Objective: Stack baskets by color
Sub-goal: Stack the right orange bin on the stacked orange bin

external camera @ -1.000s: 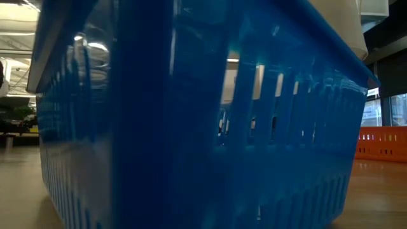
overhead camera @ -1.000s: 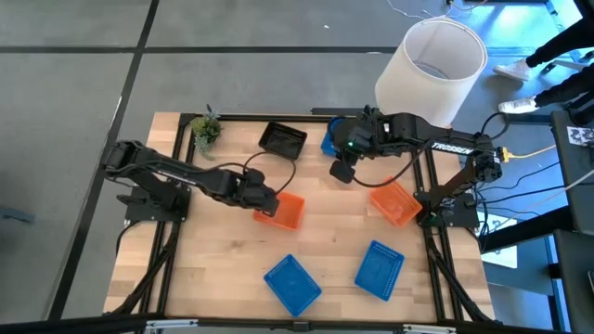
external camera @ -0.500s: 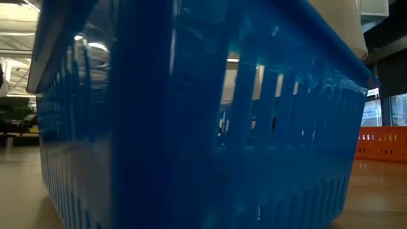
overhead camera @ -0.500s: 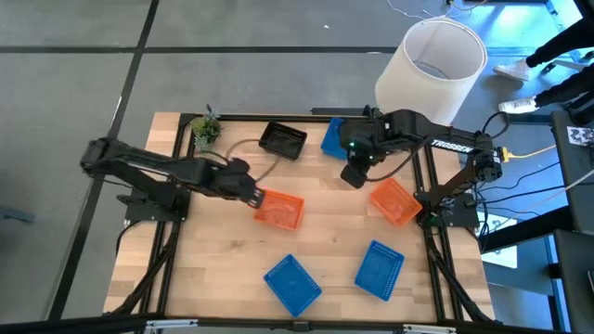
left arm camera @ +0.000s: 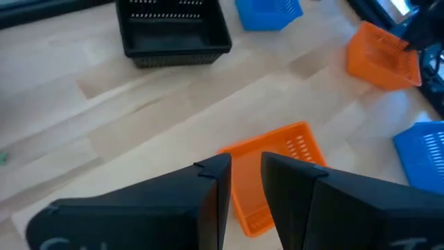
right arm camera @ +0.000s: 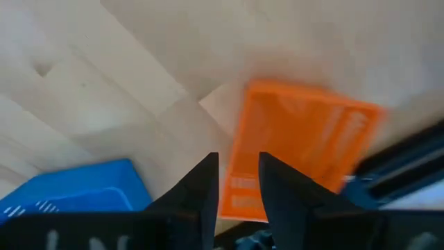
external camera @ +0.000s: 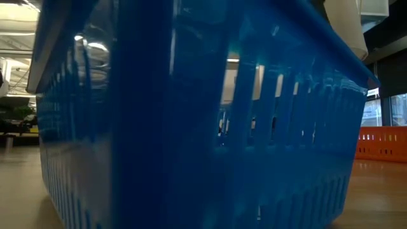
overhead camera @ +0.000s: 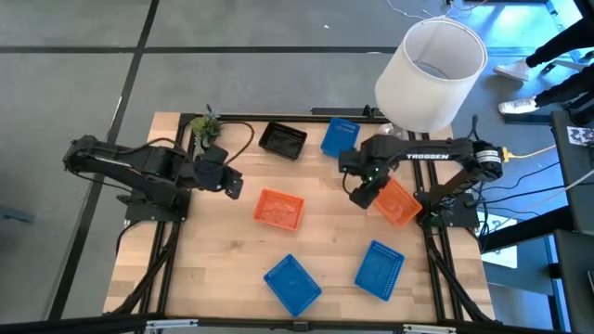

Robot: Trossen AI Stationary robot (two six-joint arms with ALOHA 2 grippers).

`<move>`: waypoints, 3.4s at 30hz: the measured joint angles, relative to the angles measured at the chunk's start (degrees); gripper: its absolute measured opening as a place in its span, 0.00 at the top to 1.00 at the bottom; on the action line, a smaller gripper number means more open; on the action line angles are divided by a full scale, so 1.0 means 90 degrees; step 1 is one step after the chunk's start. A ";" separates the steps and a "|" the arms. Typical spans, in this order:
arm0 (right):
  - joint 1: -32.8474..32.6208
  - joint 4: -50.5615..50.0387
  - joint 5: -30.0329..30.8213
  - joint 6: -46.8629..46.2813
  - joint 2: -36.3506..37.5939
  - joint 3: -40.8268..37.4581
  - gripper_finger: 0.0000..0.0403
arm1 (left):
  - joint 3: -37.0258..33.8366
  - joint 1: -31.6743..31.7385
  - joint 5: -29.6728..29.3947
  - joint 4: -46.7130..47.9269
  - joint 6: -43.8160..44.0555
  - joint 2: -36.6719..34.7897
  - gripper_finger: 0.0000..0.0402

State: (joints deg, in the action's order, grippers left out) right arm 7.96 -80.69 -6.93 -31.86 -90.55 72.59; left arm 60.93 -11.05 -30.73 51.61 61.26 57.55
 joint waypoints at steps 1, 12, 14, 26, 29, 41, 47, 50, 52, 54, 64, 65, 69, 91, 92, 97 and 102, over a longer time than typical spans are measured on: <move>-0.0001 0.0176 -0.0105 -0.0062 -0.0001 -0.0199 0.75 | -0.0005 0.0000 0.0006 0.0011 -0.0006 0.0001 0.82; 0.0003 0.1114 -0.0431 -0.0245 -0.0001 -0.1678 0.75 | -0.0010 0.0002 0.0016 0.0025 -0.0038 -0.0016 0.82; 0.0003 0.1220 -0.0433 -0.0247 -0.0001 -0.1764 0.75 | -0.0010 0.0002 0.0016 0.0028 -0.0038 -0.0016 0.82; 0.0018 0.2276 -0.0197 0.0096 -0.0001 -0.2373 0.75 | -0.0010 0.0002 0.0029 0.0023 0.0001 -0.0016 0.82; 0.0018 0.2397 -0.0127 0.0067 -0.0001 -0.2456 0.78 | -0.0010 0.0002 0.0030 0.0023 0.0004 -0.0016 0.82; -0.0026 0.1930 -0.0091 0.0048 -0.0001 -0.0619 0.98 | -0.0010 0.0005 0.0199 0.0065 -0.0485 -0.0016 0.82; -0.0218 0.2186 0.0312 0.0112 -0.0001 0.0862 0.99 | -0.0261 -0.0102 0.0809 0.0408 -0.1033 0.0278 0.82; -0.0277 0.2893 0.0357 0.0282 -0.0001 0.1330 0.99 | -0.0702 -0.0202 0.1082 0.0382 -0.1049 0.0433 0.82; -0.0297 0.3493 0.0286 0.0452 -0.0003 0.1474 0.99 | -0.1079 -0.0248 0.1181 0.0327 -0.0990 0.0591 0.82; -0.0302 0.4107 0.0073 0.0600 -0.0024 0.1516 0.99 | -0.1419 -0.0290 0.1183 -0.0039 -0.0853 0.0756 0.82; -0.0294 0.4978 -0.0041 0.1055 -0.0408 0.1485 1.00 | -0.2595 -0.0422 0.1364 -0.2933 -0.1390 0.1749 0.82; -0.0293 0.4979 -0.0060 0.1074 -0.0431 0.1485 1.00 | -0.2603 -0.0415 0.1364 -0.3097 -0.1421 0.1879 0.82; -0.0278 0.5012 -0.0074 0.1090 -0.0453 0.1485 1.00 | -0.2613 -0.0413 0.1364 -0.3715 -0.1679 0.2351 0.82; -0.0230 0.4441 -0.0859 0.1462 -0.0460 0.1991 1.00 | -0.2608 -0.0330 0.1446 -0.4077 -0.2009 0.1264 0.82; -0.0231 0.4413 -0.0863 0.1573 -0.0480 0.2066 1.00 | -0.2608 -0.0369 0.1394 -0.4061 -0.2011 0.1077 0.82; -0.0239 0.3589 -0.0664 0.2075 -0.0869 0.2863 1.00 | -0.2608 -0.0553 0.1159 -0.4044 -0.2169 0.0218 0.82; -0.0242 0.2118 -0.0213 0.2589 -0.1653 0.4246 1.00 | -0.2608 -0.0726 0.0761 -0.3862 -0.2212 -0.0470 0.82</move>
State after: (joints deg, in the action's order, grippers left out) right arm 5.78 -61.63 -8.85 -8.56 -105.43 110.81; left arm 37.45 -17.58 -23.88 16.85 41.35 53.32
